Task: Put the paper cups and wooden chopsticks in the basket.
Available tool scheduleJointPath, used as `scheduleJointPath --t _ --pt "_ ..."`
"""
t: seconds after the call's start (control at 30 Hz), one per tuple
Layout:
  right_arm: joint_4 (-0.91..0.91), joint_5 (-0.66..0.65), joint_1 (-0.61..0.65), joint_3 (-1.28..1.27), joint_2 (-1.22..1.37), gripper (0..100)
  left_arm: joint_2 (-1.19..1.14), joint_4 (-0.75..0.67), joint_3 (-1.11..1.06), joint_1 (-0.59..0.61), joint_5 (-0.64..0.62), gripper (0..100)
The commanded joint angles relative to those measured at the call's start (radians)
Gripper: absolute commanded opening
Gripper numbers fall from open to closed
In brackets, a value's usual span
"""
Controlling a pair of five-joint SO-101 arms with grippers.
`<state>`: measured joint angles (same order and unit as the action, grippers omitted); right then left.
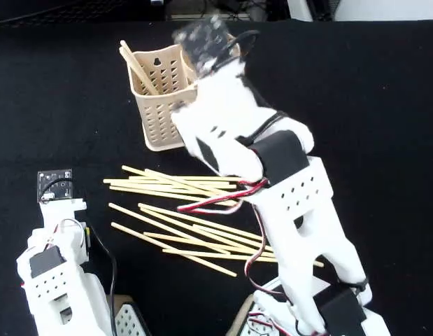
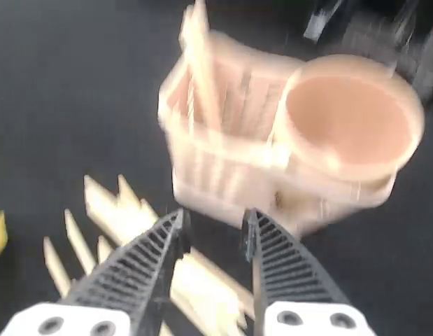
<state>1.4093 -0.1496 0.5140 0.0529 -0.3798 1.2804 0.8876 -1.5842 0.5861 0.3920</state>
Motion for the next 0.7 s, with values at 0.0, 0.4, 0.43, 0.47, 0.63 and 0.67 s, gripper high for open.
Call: scheduleJointPath --t 0.0,0.4,0.43,0.47,0.63,0.67 --pt "0.137 -0.117 -0.011 -0.077 -0.033 13.5 0.020 -0.015 0.007 -0.008 0.003 12" --pt "-0.460 -0.333 -0.003 -0.829 -0.031 22.1 0.020 -0.014 0.007 -0.008 0.003 12" --pt "-0.511 -0.333 -0.002 -0.866 -0.031 22.3 0.020 -0.014 0.007 -0.008 0.003 12" --pt "-0.552 -0.333 0.000 -0.898 -0.030 21.7 0.020 -0.014 0.007 -0.008 0.003 12" --pt "-0.635 -0.333 0.002 -0.961 0.001 21.2 0.020 -0.014 0.007 -0.012 0.003 12" --pt "-0.638 -0.334 0.002 -0.961 0.025 21.4 0.020 -0.014 0.007 -0.012 0.003 12"
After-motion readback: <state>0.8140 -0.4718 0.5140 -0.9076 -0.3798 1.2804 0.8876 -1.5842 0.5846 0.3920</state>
